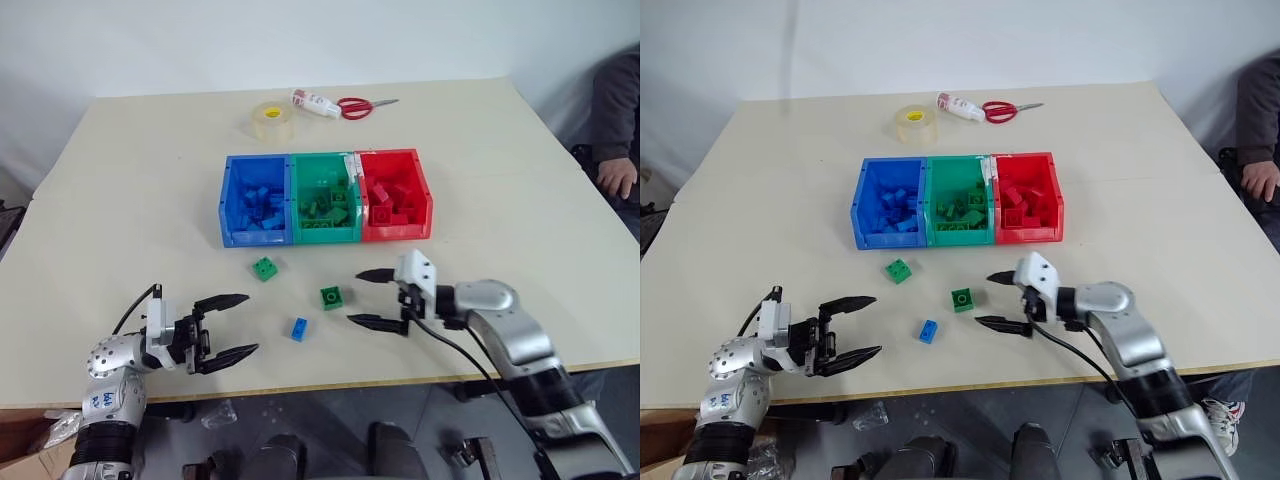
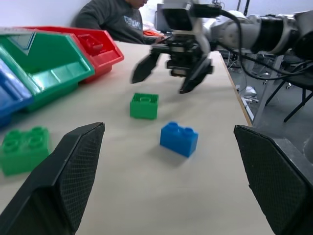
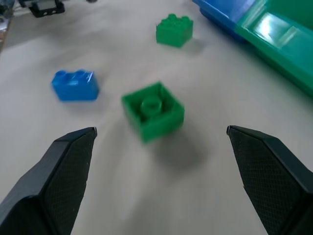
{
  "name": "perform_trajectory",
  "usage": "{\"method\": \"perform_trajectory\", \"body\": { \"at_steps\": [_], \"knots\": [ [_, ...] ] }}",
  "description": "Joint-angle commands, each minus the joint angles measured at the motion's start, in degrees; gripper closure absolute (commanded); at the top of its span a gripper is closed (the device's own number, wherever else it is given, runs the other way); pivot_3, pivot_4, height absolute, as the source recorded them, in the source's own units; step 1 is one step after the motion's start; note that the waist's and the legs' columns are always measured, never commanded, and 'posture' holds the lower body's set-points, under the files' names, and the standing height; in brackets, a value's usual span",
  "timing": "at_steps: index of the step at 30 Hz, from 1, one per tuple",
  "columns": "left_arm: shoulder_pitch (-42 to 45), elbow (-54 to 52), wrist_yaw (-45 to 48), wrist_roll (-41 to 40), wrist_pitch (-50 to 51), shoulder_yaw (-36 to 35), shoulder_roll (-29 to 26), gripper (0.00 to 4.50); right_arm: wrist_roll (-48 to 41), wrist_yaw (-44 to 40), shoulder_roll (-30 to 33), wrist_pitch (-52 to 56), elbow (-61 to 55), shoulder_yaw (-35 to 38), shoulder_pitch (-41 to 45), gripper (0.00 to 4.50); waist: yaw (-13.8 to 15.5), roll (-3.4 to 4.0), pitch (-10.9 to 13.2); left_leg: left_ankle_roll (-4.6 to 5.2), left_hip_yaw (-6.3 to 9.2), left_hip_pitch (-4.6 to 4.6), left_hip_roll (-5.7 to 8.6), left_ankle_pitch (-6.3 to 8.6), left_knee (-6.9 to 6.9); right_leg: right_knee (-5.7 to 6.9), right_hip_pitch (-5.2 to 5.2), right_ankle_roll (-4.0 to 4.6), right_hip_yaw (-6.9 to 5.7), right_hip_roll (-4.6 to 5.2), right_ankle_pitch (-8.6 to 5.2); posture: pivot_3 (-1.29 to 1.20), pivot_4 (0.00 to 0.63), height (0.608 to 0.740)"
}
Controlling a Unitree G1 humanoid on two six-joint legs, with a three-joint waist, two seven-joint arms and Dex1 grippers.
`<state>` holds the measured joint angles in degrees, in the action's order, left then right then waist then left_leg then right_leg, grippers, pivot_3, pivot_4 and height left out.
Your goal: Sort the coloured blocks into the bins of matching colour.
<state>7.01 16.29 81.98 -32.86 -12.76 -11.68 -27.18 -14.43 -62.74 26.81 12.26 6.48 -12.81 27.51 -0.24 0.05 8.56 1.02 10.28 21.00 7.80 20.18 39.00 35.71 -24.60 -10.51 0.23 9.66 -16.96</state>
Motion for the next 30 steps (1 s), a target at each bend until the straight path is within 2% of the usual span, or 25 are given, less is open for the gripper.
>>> {"method": "perform_trajectory", "body": {
  "at_steps": [1, 3, 6, 13, 19, 23, 27, 30],
  "knots": [
    [-1.4, -2.1, -0.4, -1.5, -0.4, -2.0, -0.6, 0.00, 2.2, 0.5, -2.6, -2.2, 3.9, -1.6, 3.2, 0.04, 0.0, 0.00, 0.0, 0.00, 0.01, 0.00, 0.00, 0.00, 0.01, 0.03, 0.00, 0.01, -0.01, -0.01, 0.01, 0.00, 0.150, 0.740],
    [-2.0, -2.6, -0.7, -1.4, -0.5, -2.3, -0.8, 0.00, 3.4, -0.1, -3.4, -2.3, 5.4, -2.9, 4.3, 0.04, 0.0, 0.00, 0.0, 0.00, 0.03, 0.00, 0.02, 0.00, 0.02, 0.06, 0.00, 0.03, 0.00, 0.00, 0.02, 0.00, 0.150, 0.740],
    [-2.7, -3.4, -1.8, -1.0, -0.2, -2.5, -1.2, 0.00, 3.9, -1.0, -3.8, -3.6, 6.3, -3.3, 4.6, 0.64, 0.0, 0.00, 0.0, 0.00, 0.08, 0.00, 0.02, 0.00, 0.02, 0.09, 0.00, 0.04, -0.01, -0.01, 0.02, 0.00, 0.150, 0.740],
    [-4.6, -5.6, -2.6, -1.5, 0.1, -2.7, -1.7, 0.00, 3.3, 0.0, -4.4, -3.0, 3.5, -2.2, 4.2, 3.03, -0.3, 0.01, 0.0, -0.03, 0.07, 0.00, 0.00, 0.01, 0.00, 0.11, -0.04, 0.05, 0.00, -0.05, 0.02, 0.00, 0.150, 0.740],
    [-4.7, -6.8, -3.6, -1.8, 0.8, -2.8, -1.7, 0.00, 1.3, 2.8, -5.9, -1.2, -0.1, 0.4, 4.6, 3.03, -0.2, 0.01, 0.0, -0.03, 0.07, 0.00, 0.00, 0.02, 0.00, 0.12, -0.05, 0.05, 0.00, -0.05, 0.02, 0.00, 0.150, 0.740],
    [-3.7, -7.2, -4.3, -2.5, 1.5, -3.3, -1.8, 0.00, 0.1, 6.3, -7.3, -0.1, -0.1, 3.4, 8.1, 3.03, -0.3, 0.02, 0.0, -0.03, 0.07, 0.00, 0.00, 0.02, 0.01, 0.13, -0.05, 0.05, 0.01, -0.05, 0.02, 0.00, 0.150, 0.740],
    [-2.5, -8.1, -5.4, -3.4, 3.1, -3.8, -2.2, 0.00, 0.2, 8.5, -8.2, 0.0, 3.5, 5.4, 13.7, 3.03, -0.5, 0.03, 0.0, -0.03, 0.07, 0.00, 0.00, 0.02, 0.01, 0.15, -0.06, 0.05, 0.01, -0.05, 0.02, 0.00, 0.150, 0.740],
    [-1.8, -8.7, -6.0, -2.9, 4.7, -3.6, -3.3, 0.00, 1.8, 10.5, -9.1, -2.4, 10.3, 6.5, 19.2, 3.03, -1.0, 0.03, 0.0, -0.03, 0.09, -0.02, 0.00, 0.02, -0.03, 0.17, -0.06, 0.06, 0.01, -0.05, 0.01, 0.00, 0.150, 0.740]
  ]
}}
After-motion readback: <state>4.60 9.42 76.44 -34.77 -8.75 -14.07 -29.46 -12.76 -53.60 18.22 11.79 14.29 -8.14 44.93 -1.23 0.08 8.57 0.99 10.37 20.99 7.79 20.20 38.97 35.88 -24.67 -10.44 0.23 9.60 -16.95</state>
